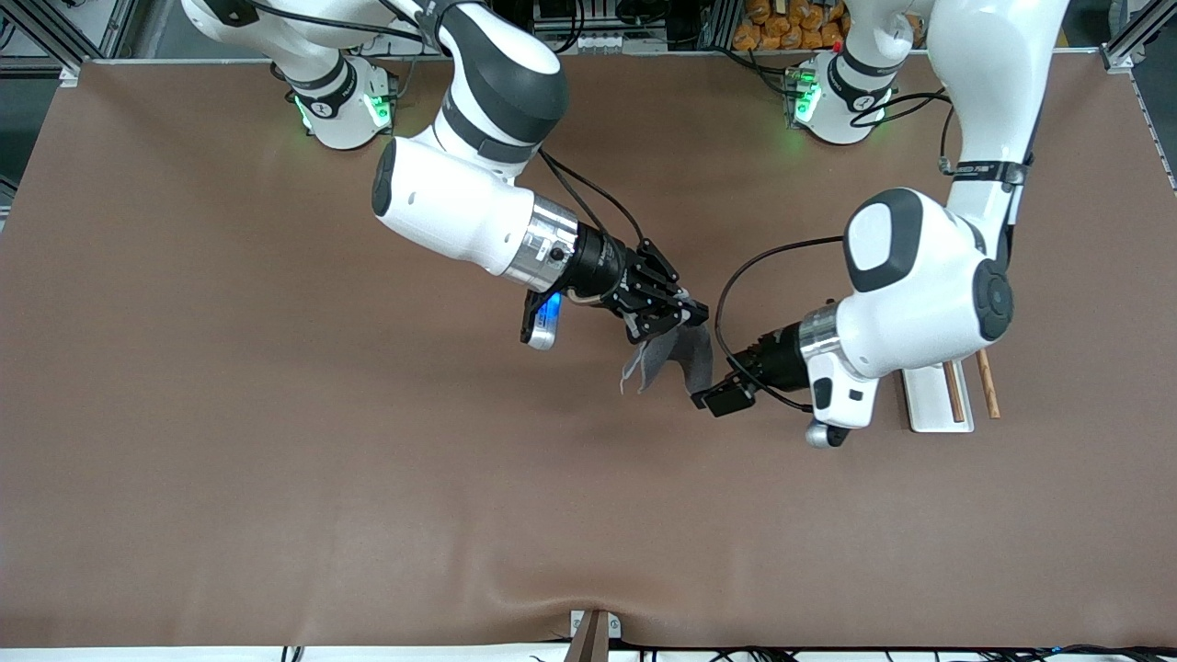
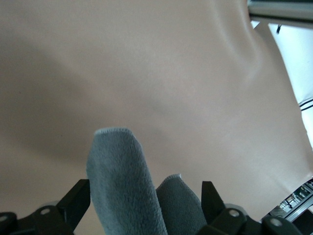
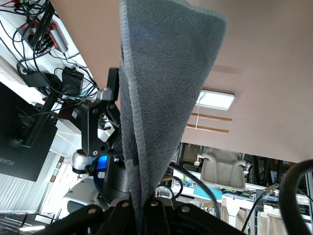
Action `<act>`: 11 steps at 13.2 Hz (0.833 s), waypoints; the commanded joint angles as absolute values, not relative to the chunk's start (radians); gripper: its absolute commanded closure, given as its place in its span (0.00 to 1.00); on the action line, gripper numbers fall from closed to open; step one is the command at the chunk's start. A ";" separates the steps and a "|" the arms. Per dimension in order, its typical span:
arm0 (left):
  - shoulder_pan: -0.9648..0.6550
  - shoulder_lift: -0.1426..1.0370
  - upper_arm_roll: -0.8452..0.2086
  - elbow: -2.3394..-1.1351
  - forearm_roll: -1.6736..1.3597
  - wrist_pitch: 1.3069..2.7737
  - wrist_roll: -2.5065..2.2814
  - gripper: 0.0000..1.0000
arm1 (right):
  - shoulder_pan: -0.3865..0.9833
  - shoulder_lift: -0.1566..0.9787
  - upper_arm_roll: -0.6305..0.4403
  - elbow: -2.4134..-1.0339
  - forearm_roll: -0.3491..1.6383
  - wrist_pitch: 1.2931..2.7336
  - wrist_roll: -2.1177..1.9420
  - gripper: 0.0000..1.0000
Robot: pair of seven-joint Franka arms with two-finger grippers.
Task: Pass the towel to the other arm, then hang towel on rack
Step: 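Move the left gripper to the hanging towel and grasp it, then open the right gripper while the left gripper pulls the towel away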
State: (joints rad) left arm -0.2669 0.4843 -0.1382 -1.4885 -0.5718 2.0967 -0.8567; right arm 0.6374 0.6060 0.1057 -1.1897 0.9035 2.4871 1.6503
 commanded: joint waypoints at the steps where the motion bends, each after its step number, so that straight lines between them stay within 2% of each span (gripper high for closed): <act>1: -0.276 0.486 -0.130 -1.488 -0.575 2.016 -0.876 0.00 | 0.644 0.604 0.095 -1.183 0.927 2.493 1.660 1.00; 2: -0.269 0.486 -0.130 -1.488 -0.575 1.981 -0.874 0.07 | 0.643 0.603 0.095 -1.183 0.927 2.494 1.660 1.00; 3: -0.264 0.483 -0.130 -1.485 -0.575 1.971 -0.876 0.58 | 0.643 0.603 0.095 -1.183 0.927 2.493 1.660 1.00; 5: -0.259 0.483 -0.130 -1.485 -0.575 1.951 -0.876 0.89 | 0.643 0.603 0.095 -1.183 0.925 2.493 1.660 1.00; 6: -0.258 0.483 -0.130 -1.483 -0.575 1.944 -0.876 1.00 | 0.643 0.603 0.095 -1.183 0.923 2.493 1.660 1.00; 11: -0.259 0.480 -0.129 -1.477 -0.575 1.944 -0.874 1.00 | 0.644 0.603 0.095 -1.184 0.922 2.491 1.658 1.00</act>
State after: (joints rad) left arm -0.2588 0.4867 -0.1319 -1.4880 -0.5718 1.9635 -0.8636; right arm 0.6374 0.6060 0.1021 -1.1893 0.9035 2.4893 1.6506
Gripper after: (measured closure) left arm 0.877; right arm 0.965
